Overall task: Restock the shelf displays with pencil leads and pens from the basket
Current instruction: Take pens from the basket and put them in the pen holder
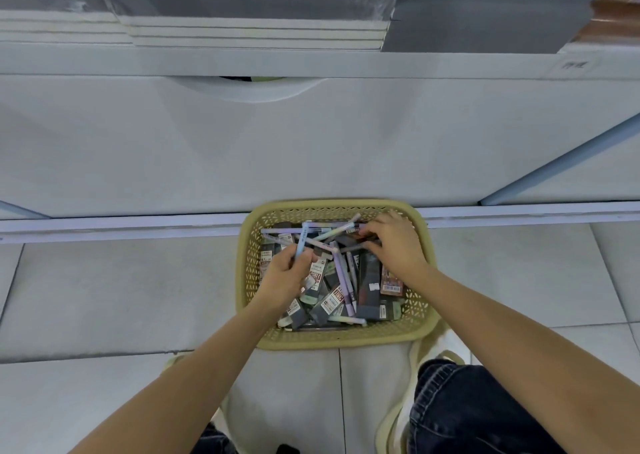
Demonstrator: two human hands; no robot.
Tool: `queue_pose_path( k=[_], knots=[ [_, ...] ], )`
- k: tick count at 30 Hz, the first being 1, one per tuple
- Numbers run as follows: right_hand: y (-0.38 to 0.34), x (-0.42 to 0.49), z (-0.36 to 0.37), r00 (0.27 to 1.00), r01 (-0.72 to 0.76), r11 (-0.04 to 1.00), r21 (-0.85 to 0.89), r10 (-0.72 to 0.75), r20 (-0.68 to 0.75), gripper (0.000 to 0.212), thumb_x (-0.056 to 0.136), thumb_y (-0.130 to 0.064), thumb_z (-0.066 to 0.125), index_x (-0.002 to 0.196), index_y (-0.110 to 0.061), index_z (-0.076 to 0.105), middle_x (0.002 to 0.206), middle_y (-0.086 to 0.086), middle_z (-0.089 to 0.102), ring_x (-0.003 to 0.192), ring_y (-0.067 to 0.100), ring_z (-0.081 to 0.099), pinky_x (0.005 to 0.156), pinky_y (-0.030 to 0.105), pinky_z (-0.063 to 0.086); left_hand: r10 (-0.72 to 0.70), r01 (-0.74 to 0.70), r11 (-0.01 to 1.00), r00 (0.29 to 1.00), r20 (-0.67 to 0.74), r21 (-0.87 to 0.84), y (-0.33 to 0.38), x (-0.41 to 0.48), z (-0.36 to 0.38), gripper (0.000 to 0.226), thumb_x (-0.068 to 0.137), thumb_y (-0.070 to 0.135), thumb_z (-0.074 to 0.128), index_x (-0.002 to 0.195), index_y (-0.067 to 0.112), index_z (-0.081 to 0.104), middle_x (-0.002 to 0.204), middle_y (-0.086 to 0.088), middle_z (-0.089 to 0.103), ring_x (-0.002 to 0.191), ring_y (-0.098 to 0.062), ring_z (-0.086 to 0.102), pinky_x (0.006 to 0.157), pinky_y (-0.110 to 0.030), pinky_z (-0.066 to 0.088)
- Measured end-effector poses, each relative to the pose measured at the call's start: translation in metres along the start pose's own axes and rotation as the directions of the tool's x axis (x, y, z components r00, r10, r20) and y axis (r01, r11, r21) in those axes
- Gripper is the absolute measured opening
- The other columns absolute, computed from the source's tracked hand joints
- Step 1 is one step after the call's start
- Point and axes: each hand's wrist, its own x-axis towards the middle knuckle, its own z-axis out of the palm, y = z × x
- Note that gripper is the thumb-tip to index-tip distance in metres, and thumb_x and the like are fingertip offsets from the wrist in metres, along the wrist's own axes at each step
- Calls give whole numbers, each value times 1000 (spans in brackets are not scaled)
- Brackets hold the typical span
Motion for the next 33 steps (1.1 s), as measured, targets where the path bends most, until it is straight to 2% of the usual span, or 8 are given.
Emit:
queue_pose_path(
  k=[4,8,11,14,17,20,30,33],
  knots=[
    [-3,5,-17,987,65,930,362,-7,-159,15,92,-23,64,101,-15,72,95,-2,70,89,16,60,81,35,48,13,-12,1000,998,-61,8,-1,4,1,23,96,29,57,102,7,60,72,0,48,59,-11,43,51,-17,40],
    [-23,7,-32,986,-85,689,720,-44,159,10,90,-20,68,96,-14,72,91,-2,73,85,14,69,81,33,56,-9,3,991,999,-46,-135,5,5,6,26,86,36,70,108,24,62,94,9,70,85,-4,66,66,-16,48],
    [-29,2,-29,948,-141,605,783,-146,283,15,91,-21,66,98,-9,73,89,5,75,82,22,71,79,34,58,16,-21,987,999,-27,-161,5,6,8,19,86,26,71,100,14,66,82,7,71,73,-3,64,64,-17,51],
    [-19,-1,-22,967,-179,668,722,-15,254,21,93,-27,62,103,-11,70,91,4,74,83,20,71,78,36,57,-51,43,993,996,-69,-114,-1,6,1,29,91,26,67,104,0,61,86,-9,63,76,-16,61,73,-34,55],
    [1,-5,-10,960,-121,944,308,33,277,45,87,-37,69,124,-13,58,120,3,63,107,18,59,95,37,49,-111,95,977,991,-77,-191,-6,6,-4,24,95,26,60,106,4,60,88,-11,65,73,-19,64,71,-40,59],
    [8,-11,4,917,-43,997,61,15,399,65,77,-46,76,129,-16,51,120,1,53,104,17,49,89,32,41,-119,104,980,989,-83,-170,-8,6,-7,21,97,27,56,105,9,59,87,-13,60,76,-24,57,73,-42,50],
    [8,-9,-5,971,-54,964,259,-10,241,24,98,-32,53,77,-23,56,71,-3,57,61,14,53,61,27,38,-124,111,975,991,-55,-193,-4,-3,-11,14,98,21,54,102,9,59,83,-15,65,64,-22,63,49,-26,51],
    [8,-6,-11,962,-106,932,346,8,273,20,97,-35,55,105,-18,59,89,2,66,77,15,61,70,32,49,-122,108,979,990,-73,-171,-2,-6,-11,10,98,23,54,93,16,59,79,-7,64,59,-14,61,46,-23,50]
  ],
)
